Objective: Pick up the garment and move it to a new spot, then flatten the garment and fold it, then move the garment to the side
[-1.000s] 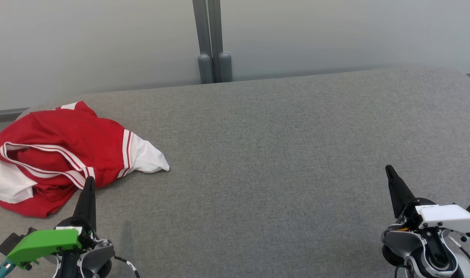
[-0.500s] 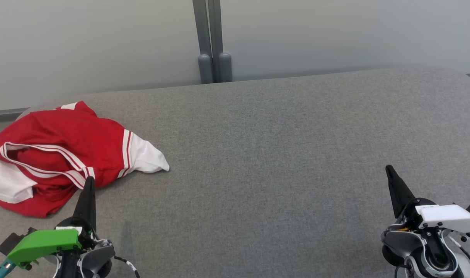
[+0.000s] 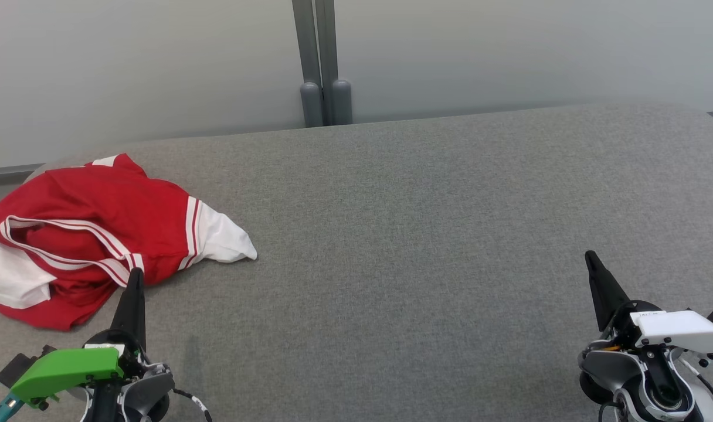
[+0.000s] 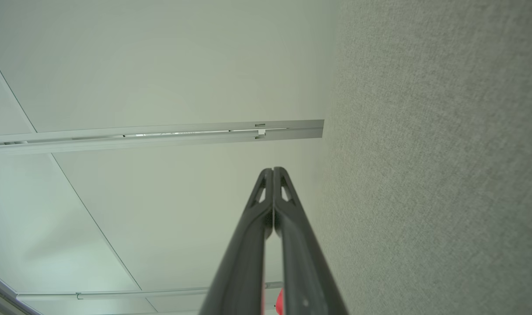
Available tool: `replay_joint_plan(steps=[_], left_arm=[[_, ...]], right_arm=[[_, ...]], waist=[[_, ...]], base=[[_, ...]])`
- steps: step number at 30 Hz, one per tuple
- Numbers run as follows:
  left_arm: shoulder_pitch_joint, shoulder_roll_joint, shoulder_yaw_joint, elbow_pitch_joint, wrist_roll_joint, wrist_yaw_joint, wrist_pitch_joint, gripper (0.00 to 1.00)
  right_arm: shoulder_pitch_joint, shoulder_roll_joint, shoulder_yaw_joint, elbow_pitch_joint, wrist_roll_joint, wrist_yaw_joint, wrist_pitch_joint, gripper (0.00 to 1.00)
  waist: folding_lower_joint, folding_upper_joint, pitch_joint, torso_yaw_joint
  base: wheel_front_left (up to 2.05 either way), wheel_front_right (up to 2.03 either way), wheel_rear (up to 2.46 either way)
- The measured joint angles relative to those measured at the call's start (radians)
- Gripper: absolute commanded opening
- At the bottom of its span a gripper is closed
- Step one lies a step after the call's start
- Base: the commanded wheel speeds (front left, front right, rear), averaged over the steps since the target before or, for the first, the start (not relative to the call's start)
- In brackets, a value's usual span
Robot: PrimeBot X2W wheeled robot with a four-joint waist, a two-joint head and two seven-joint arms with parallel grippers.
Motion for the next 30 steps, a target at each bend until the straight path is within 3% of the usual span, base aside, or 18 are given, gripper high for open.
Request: replay_joint_plan(steps=[30], left_arm=[[0.000, 0.000, 0.000, 0.000, 0.000, 0.000, 0.000, 0.00]], right_arm=[[0.000, 0.000, 0.000, 0.000, 0.000, 0.000, 0.000, 0.00]], waist=[[0.0000, 0.0000, 0.000, 0.000]], base=[[0.00, 0.00, 0.00]])
